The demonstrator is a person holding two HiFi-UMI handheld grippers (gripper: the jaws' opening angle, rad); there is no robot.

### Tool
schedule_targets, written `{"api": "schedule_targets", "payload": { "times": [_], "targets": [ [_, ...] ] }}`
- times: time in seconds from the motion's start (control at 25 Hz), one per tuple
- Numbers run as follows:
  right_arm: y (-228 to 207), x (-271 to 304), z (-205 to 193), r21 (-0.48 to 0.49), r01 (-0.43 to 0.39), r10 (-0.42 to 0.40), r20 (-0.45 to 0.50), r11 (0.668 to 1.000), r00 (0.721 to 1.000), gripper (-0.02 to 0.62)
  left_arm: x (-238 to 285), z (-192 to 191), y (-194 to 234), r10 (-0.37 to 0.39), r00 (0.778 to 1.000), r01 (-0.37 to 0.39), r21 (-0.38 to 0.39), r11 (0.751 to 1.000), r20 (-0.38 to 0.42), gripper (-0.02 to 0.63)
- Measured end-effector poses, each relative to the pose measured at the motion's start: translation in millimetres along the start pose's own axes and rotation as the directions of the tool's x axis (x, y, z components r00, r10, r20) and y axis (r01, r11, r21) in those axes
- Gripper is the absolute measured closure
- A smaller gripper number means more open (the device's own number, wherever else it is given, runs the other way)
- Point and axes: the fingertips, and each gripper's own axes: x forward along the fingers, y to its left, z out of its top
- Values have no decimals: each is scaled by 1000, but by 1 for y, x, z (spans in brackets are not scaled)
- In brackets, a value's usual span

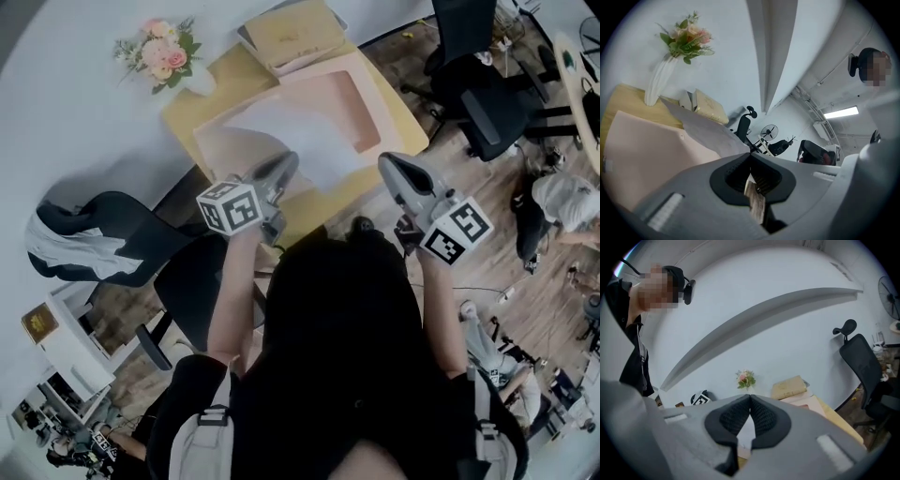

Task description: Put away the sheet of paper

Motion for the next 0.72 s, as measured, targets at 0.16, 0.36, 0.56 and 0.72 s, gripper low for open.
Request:
{"api": "schedule_targets", "payload": {
  "times": [0.16,0.36,0.56,0.72],
  "targets": [
    [1,9,-9,14,42,-41,-20,999,999,594,0,-7,34,11,996,-12,-7,1000,-84,597],
    [3,17,-20,24,58,-56,-46,998,997,592,0,-20,66,58,982,-55,20,998,-180,597],
    [0,24,-26,44,76,-74,-50,996,996,594,-2,-33,94,115,962,-113,26,993,-246,597],
    [-3,28,-31,52,87,-84,-60,995,995,592,-7,-39,120,166,945,-164,32,986,-281,595]
  ]
}}
